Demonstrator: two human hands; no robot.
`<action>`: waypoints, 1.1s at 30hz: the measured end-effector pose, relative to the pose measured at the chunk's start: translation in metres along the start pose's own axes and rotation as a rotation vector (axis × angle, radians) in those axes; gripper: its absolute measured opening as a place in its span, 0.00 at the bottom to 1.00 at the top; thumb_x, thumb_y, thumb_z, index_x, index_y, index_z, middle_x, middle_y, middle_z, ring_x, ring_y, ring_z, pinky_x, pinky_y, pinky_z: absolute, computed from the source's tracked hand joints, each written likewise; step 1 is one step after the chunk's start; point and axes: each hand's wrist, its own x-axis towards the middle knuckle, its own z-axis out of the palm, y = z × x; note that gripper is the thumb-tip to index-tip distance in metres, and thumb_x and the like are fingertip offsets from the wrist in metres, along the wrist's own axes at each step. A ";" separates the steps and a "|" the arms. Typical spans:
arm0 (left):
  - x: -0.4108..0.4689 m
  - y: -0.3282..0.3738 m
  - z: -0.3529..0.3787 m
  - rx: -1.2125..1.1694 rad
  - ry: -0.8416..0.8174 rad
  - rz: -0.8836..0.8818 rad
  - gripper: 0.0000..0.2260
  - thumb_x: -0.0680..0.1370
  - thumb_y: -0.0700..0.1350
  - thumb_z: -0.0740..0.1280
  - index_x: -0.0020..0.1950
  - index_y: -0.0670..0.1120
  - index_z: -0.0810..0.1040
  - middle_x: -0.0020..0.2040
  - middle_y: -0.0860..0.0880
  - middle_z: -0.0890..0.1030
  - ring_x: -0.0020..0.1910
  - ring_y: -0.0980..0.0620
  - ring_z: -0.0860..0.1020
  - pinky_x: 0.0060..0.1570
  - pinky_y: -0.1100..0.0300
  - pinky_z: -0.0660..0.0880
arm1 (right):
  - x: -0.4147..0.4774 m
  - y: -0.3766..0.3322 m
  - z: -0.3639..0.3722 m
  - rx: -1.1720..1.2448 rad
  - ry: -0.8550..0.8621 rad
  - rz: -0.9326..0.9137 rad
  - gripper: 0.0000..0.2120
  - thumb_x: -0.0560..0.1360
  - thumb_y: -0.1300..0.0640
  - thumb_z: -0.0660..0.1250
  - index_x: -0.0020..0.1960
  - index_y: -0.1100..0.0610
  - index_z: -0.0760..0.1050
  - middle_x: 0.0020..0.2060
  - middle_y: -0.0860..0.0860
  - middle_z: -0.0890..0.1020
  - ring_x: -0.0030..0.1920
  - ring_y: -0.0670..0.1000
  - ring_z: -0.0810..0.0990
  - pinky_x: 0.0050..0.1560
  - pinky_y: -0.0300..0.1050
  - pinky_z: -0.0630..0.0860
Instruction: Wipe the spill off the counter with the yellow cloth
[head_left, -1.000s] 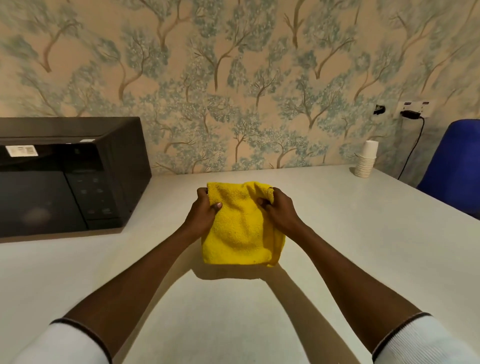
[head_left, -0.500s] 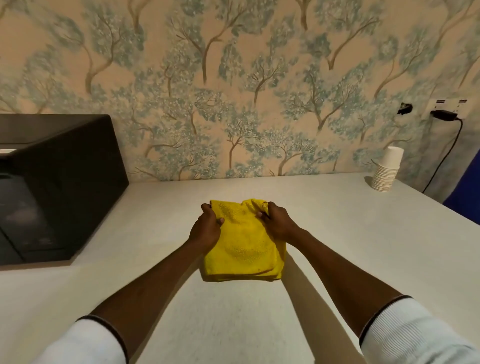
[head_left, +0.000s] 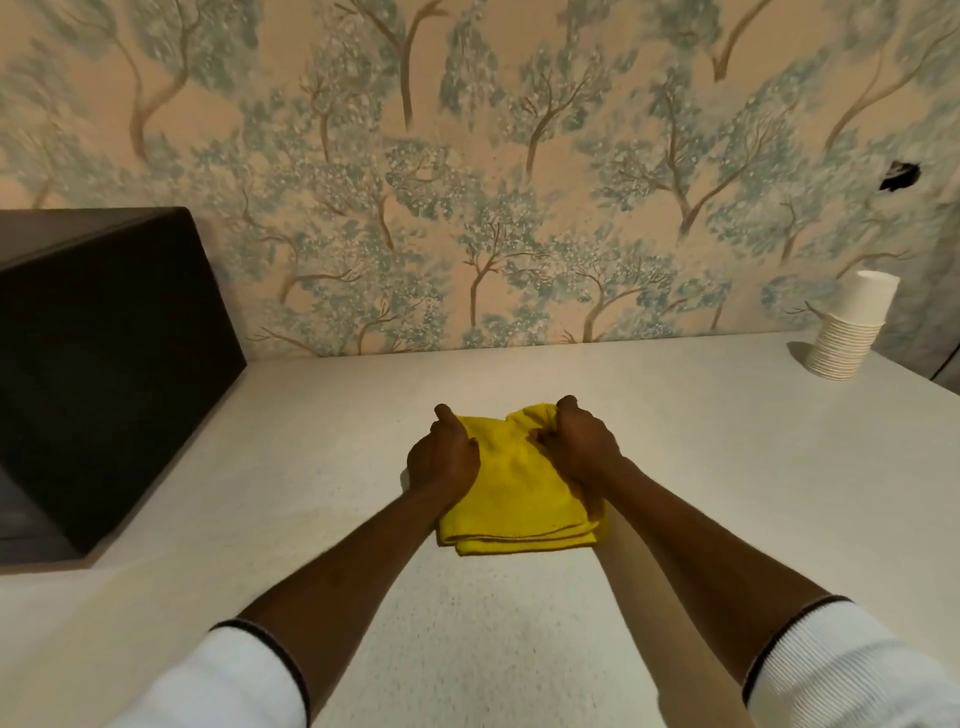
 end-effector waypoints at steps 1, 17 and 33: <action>-0.001 0.001 -0.001 0.044 0.023 0.009 0.28 0.78 0.49 0.60 0.72 0.38 0.54 0.61 0.38 0.75 0.53 0.37 0.78 0.44 0.49 0.72 | -0.002 -0.002 0.001 -0.085 0.037 0.010 0.35 0.75 0.43 0.64 0.67 0.68 0.58 0.54 0.63 0.78 0.52 0.65 0.78 0.47 0.56 0.74; -0.068 -0.011 0.024 0.312 -0.058 0.283 0.27 0.79 0.57 0.52 0.74 0.45 0.58 0.76 0.40 0.59 0.75 0.36 0.55 0.73 0.43 0.53 | -0.081 -0.016 0.025 -0.376 0.059 -0.120 0.30 0.76 0.36 0.50 0.71 0.52 0.60 0.69 0.63 0.66 0.68 0.65 0.63 0.64 0.57 0.63; -0.132 -0.045 -0.181 0.541 0.572 0.435 0.33 0.74 0.50 0.55 0.75 0.36 0.51 0.75 0.33 0.58 0.74 0.32 0.57 0.70 0.36 0.58 | -0.154 -0.179 -0.056 -0.438 0.550 -0.321 0.42 0.74 0.36 0.58 0.75 0.64 0.53 0.73 0.69 0.57 0.74 0.70 0.51 0.68 0.66 0.60</action>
